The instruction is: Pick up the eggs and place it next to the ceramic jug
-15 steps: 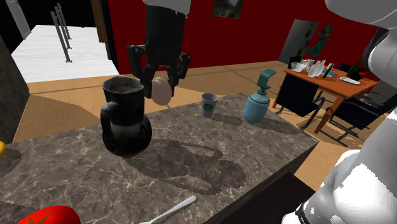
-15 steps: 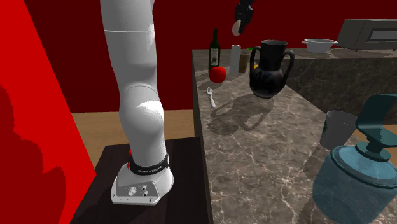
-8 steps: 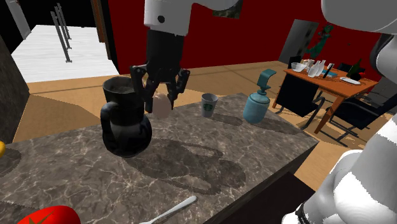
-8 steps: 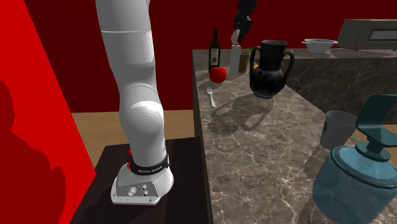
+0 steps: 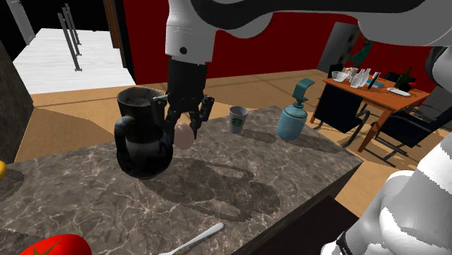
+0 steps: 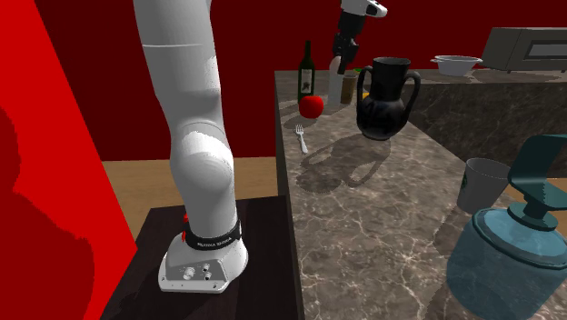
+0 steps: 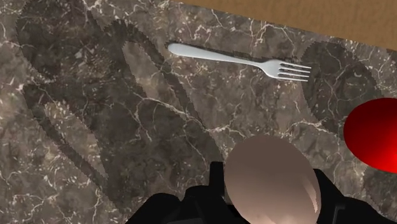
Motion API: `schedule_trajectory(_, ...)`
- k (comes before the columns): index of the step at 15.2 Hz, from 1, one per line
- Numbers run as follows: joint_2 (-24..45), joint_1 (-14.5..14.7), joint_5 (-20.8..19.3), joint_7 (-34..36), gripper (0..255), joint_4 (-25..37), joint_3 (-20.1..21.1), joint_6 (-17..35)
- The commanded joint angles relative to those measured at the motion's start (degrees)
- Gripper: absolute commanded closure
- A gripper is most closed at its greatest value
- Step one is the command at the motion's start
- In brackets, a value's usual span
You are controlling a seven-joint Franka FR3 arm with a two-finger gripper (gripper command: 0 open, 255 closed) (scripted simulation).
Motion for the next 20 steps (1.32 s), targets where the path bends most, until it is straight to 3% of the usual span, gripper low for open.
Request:
schedule_trajectory(1, -0.27, -0.03, 0.17, -0.46, 255, -1.9, -0.03, 1.63)
schedule_trajectory(20, 1.41, 0.41, 0.36, -2.74, 255, -14.7, 0.44, 15.81)
